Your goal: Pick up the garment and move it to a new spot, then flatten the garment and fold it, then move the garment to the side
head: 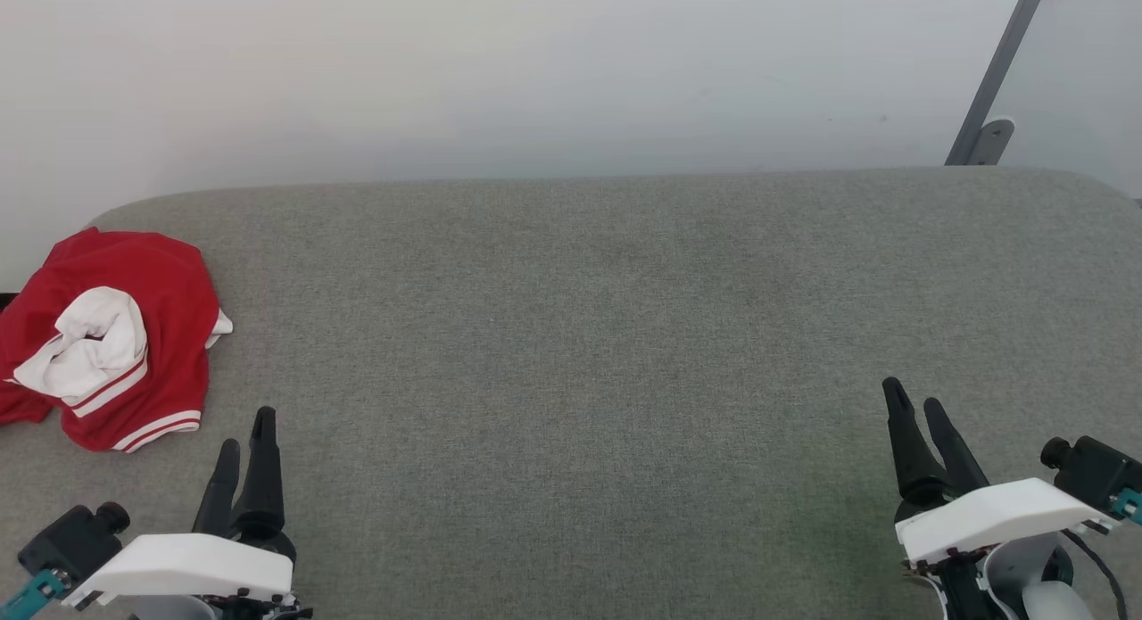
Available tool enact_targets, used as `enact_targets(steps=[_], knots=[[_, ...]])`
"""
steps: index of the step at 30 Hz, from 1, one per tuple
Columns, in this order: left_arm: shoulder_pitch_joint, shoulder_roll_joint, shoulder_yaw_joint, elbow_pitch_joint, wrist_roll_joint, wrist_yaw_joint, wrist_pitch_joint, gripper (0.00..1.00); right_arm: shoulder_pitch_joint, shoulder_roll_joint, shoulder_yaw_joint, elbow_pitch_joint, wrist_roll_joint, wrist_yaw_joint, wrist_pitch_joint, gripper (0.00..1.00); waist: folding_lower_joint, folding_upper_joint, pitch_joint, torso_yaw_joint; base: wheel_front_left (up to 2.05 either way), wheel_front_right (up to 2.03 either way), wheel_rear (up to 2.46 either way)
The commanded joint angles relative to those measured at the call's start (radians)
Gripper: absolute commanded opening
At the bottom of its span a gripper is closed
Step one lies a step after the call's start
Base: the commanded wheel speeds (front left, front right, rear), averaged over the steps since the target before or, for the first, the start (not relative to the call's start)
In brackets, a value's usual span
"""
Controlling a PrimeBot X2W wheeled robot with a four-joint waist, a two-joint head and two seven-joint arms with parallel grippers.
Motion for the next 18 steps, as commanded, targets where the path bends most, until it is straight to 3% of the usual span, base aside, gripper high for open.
enact_targets(steps=[1,18], knots=[[-0.002,0.006,0.006,-0.02,0.03,-0.008,-0.01,1.0,-0.02,-0.006,0.002,-0.017,-0.032,0.002,-0.012,1.0,0.0,-0.0001,0.0,0.0,0.0,0.0,0.0],[0.028,-0.016,0.026,-0.033,0.232,-0.062,-0.064,1.0,-0.024,-0.02,0.027,-0.026,-0.229,0.002,-0.059,1.0,0.0,-0.0001,-0.005,-0.004,0.0,0.0,0.0]])
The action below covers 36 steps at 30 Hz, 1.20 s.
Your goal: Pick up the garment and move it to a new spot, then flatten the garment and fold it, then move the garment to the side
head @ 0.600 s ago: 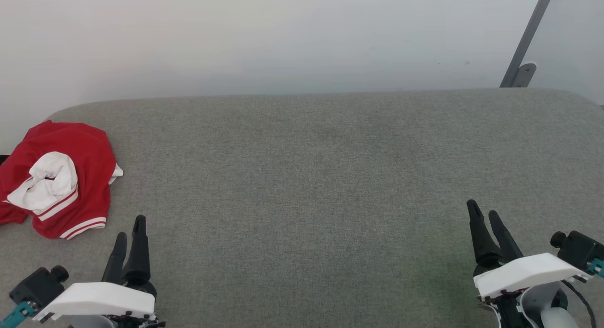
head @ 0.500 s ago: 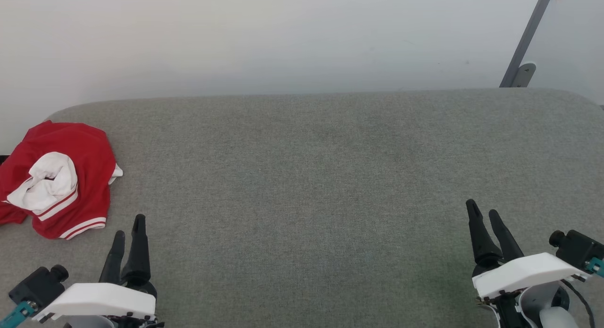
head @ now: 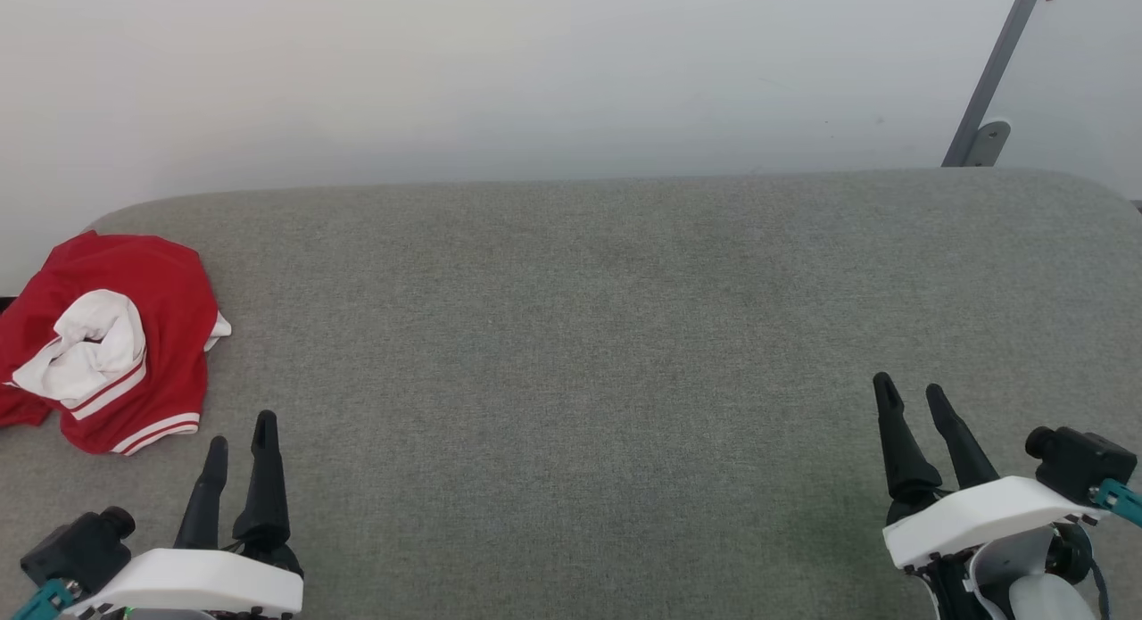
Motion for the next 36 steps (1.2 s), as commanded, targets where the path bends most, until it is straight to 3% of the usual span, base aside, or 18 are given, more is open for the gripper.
enact_targets(steps=[1,36], knots=[[0.006,0.002,0.003,-0.016,0.034,-0.009,-0.013,1.0,-0.021,-0.007,0.004,-0.011,-0.03,0.002,-0.012,1.0,0.0,-0.0001,0.0,0.0,0.0,0.0,0.0],[0.043,0.008,-0.009,-0.023,0.306,-0.054,-0.09,1.0,-0.02,-0.012,0.022,-0.021,-0.34,0.002,-0.088,1.0,0.0,-0.0001,-0.008,-0.007,0.0,0.0,0.0]])
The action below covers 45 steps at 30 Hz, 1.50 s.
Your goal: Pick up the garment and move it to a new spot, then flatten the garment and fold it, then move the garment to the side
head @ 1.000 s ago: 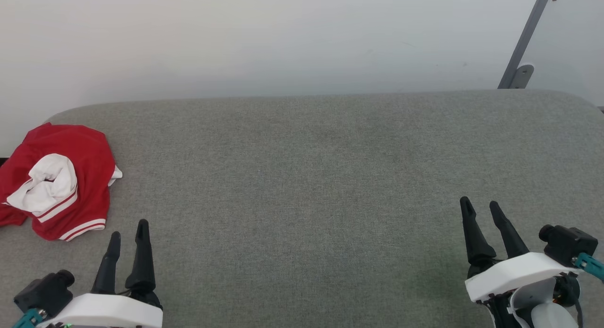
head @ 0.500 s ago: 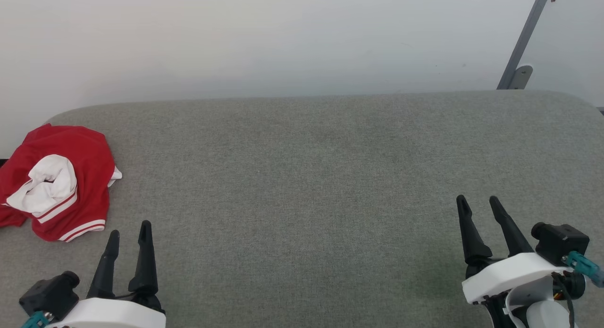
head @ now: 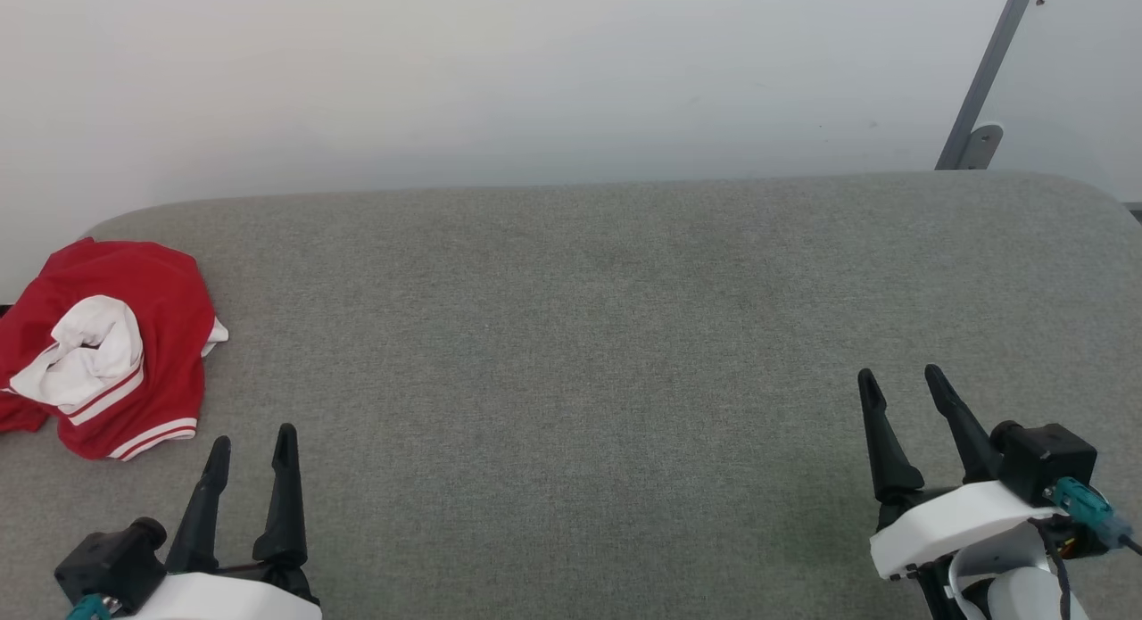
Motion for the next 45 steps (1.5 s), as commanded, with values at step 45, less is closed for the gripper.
enact_targets(steps=[45], knots=[[0.001,0.012,0.039,0.014,0.115,0.003,-0.046,1.0,0.005,-0.002,0.046,-0.008,-0.168,0.001,-0.057,1.0,0.0,0.0,-0.036,0.079,0.0,0.0,0.0]])
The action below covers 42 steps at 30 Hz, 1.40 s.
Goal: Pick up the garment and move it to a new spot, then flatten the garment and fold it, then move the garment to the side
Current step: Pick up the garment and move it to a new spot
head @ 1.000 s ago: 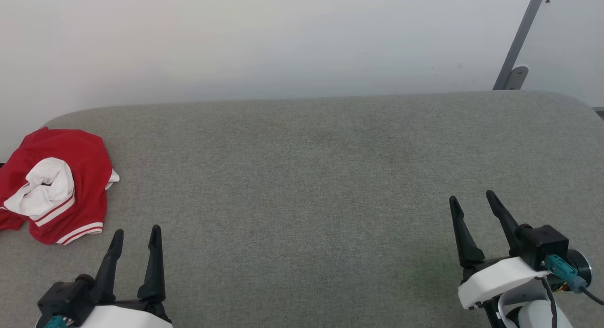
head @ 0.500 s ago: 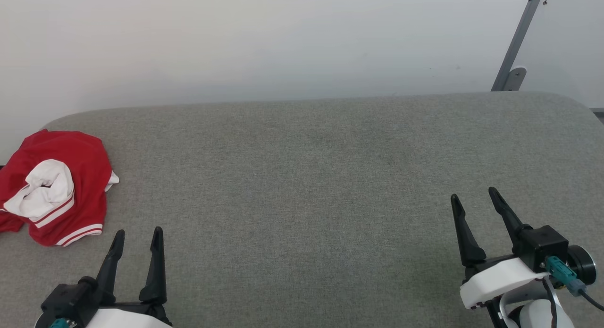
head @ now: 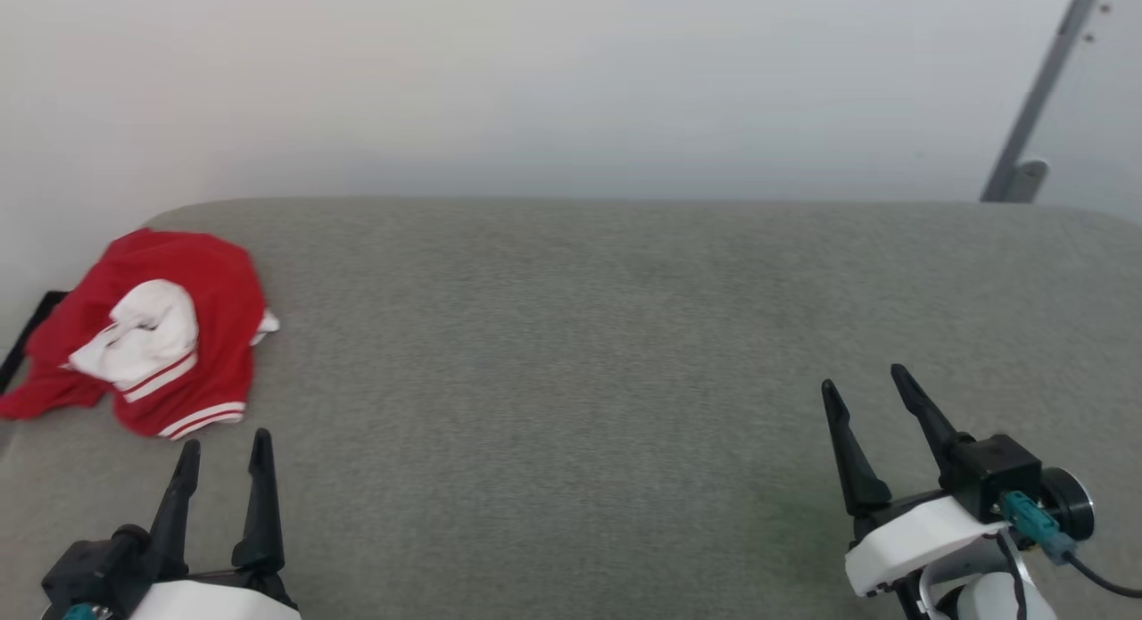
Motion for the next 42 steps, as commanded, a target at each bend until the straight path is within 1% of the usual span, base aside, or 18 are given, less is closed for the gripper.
enact_targets(steps=[1,4,5,10,14,20,25,31,37,42], knots=[[-0.004,0.004,0.008,0.008,0.003,0.004,-0.006,1.0,-0.006,-0.003,0.013,0.004,0.007,0.0,0.001,1.0,0.0,-0.0001,-0.014,0.039,0.0,0.0,0.0],[-0.004,0.005,0.016,0.021,0.008,0.009,-0.005,1.0,-0.019,-0.006,0.045,0.012,0.019,0.0,0.002,1.0,0.0,-0.0001,-0.026,0.091,0.0,0.0,0.0],[-0.001,0.006,0.022,0.025,0.011,0.012,-0.006,1.0,-0.029,-0.009,0.068,0.019,0.025,0.0,0.002,1.0,0.0,-0.0001,-0.034,0.128,0.0,0.0,0.0],[0.001,0.018,0.027,0.039,0.01,0.017,-0.005,1.0,-0.049,-0.013,0.116,0.042,0.048,0.0,-0.001,1.0,0.0,-0.0001,-0.052,0.222,0.0,0.0,0.0],[0.005,0.026,0.029,0.044,0.009,0.022,0.0,1.0,-0.067,-0.011,0.153,0.062,0.062,0.0,-0.006,1.0,0.0,-0.0001,-0.065,0.288,0.0,0.0,0.0],[0.023,0.029,0.032,0.033,0.012,0.042,0.009,1.0,-0.089,-0.002,0.197,0.082,0.081,0.0,-0.013,1.0,0.0,-0.0001,-0.075,0.37,0.0,0.0,0.0],[0.04,0.018,0.051,0.014,-0.002,0.062,0.005,1.0,-0.128,-0.004,0.238,0.097,0.094,0.0,-0.015,1.0,0.0,-0.0001,-0.05,0.4,0.0,0.0,0.0],[0.05,0.007,0.065,0.004,-0.016,0.069,0.0,1.0,-0.168,-0.004,0.269,0.117,0.102,0.0,-0.019,1.0,0.0,-0.0001,-0.028,0.421,0.0,0.0,0.0],[0.022,-0.01,0.076,0.01,-0.036,0.062,-0.002,1.0,-0.196,-0.012,0.276,0.134,0.105,0.0,-0.022,1.0,0.0,-0.0001,-0.005,0.441,0.0,0.0,0.0],[-0.055,-0.011,0.067,0.045,-0.057,0.045,-0.003,1.0,-0.202,-0.028,0.252,0.13,0.1,0.0,-0.023,1.0,0.0,-0.0001,0.017,0.449,0.0,0.0,0.0]])
